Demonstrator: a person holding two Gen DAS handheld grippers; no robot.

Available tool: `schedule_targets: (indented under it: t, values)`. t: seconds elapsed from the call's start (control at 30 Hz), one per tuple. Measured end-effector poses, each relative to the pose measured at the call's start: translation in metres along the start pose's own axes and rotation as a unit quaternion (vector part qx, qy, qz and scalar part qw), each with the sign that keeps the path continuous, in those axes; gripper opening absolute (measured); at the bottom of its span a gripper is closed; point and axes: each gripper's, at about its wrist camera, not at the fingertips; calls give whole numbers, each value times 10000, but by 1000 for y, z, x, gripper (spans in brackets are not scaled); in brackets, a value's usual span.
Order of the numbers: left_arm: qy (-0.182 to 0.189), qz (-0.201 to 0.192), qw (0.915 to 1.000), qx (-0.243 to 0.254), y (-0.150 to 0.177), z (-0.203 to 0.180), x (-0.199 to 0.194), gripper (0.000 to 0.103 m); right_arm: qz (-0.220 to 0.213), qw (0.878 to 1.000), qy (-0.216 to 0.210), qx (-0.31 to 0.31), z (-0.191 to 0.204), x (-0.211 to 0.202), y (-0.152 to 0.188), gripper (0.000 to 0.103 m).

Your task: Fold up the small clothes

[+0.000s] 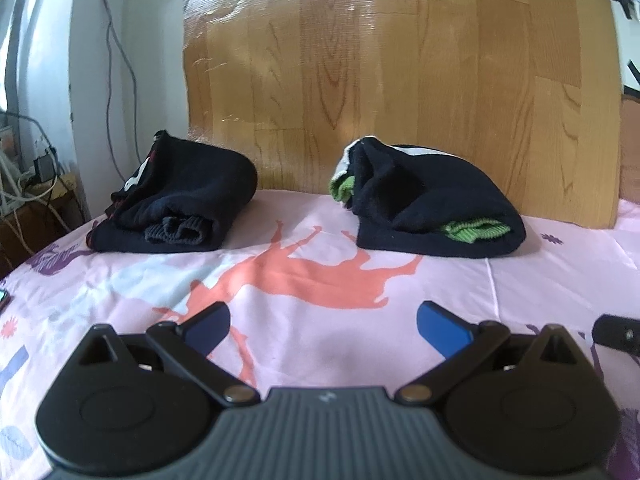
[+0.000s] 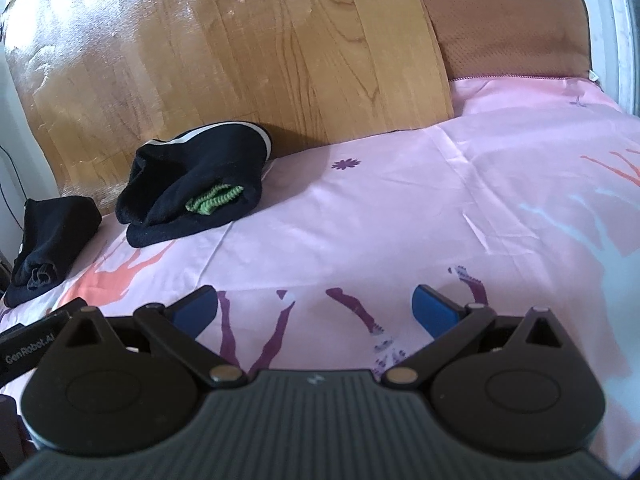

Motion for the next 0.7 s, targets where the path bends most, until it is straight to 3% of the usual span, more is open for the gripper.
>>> schedule_targets:
  t: [0.27,0.7]
  values:
    - [201,87,9997,-118,0,4,2,103,12,10000,-11,39,-1,1,0,103]
    - [216,158,9995,-149,1,4,4,103,25,10000,12,-40,0,2,0,103]
Point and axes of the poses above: each gripper's, at about its wrist camera, not at the fingertips, and x roughly the way its jaws point, z to its left, y to its underside, and after that the axes turned 2 degrees about -z, right-handed
